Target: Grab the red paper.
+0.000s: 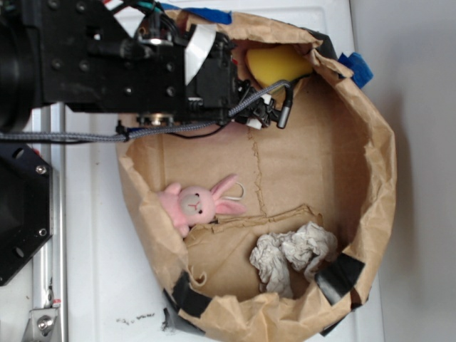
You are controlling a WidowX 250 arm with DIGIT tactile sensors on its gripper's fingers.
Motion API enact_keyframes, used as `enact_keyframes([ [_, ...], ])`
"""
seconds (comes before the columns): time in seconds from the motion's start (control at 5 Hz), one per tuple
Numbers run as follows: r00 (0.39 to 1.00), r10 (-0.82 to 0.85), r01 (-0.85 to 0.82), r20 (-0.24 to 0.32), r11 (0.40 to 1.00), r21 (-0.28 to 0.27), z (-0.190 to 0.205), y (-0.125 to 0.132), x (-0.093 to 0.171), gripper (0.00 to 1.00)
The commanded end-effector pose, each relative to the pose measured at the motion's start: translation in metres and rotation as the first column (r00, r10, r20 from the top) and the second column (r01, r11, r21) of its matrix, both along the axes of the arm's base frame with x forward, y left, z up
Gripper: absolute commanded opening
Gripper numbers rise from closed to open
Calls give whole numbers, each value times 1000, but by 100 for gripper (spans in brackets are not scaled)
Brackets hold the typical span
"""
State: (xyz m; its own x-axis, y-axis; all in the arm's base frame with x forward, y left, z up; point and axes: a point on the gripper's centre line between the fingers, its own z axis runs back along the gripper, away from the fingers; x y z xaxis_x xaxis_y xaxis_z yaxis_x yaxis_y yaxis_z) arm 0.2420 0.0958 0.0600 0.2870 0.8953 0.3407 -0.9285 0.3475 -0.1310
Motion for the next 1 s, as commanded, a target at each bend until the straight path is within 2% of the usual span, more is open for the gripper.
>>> enact_keyframes([
  [0.0, 1000, 20, -22, 12, 993, 119, 6, 15, 1, 100],
  [0.2, 999, 46, -43, -12, 985, 164, 5, 15, -2, 100],
  [0.8, 987, 130, -113, -90, 978, 177, -5, 27, 5, 100],
])
